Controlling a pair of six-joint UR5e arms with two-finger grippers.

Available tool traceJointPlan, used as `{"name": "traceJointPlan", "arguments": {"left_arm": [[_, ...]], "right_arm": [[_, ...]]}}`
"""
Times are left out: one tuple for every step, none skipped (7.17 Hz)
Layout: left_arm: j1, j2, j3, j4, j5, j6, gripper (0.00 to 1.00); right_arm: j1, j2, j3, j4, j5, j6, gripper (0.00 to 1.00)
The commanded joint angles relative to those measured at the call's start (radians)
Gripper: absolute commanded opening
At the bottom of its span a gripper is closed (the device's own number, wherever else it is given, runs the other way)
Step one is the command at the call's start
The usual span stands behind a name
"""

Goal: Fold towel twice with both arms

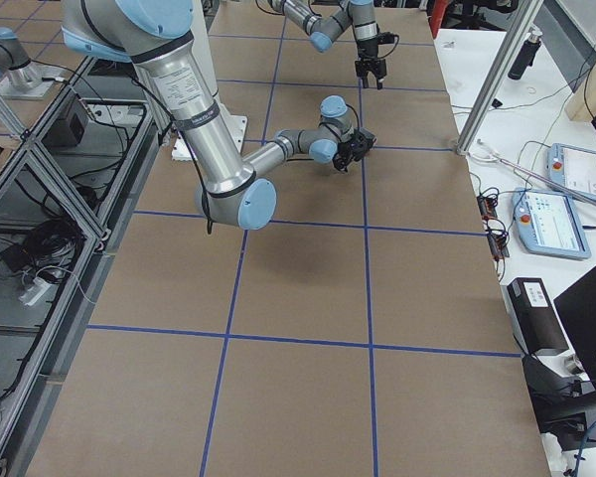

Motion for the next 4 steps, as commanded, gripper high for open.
{"name": "traceJointPlan", "arguments": {"left_arm": [[-0.003,0.014,-0.016,0.001,-0.004,0.002,0.85],[-0.003,0.014,-0.016,0.001,-0.004,0.002,0.85],[-0.003,0.014,-0.016,0.002,-0.004,0.0,0.85],[-0.003,0.014,-0.014,0.002,-0.004,0.002,0.85]], "right_arm": [[-0.02,0.025,-0.038,0.028,-0.016,-0.007,0.94],[-0.02,0.051,-0.043,0.028,-0.018,-0.008,0.91],[-0.019,0.059,-0.048,0.03,-0.027,-0.006,0.83],[-0.019,0.071,-0.054,0.034,-0.047,-0.003,0.66]]}}
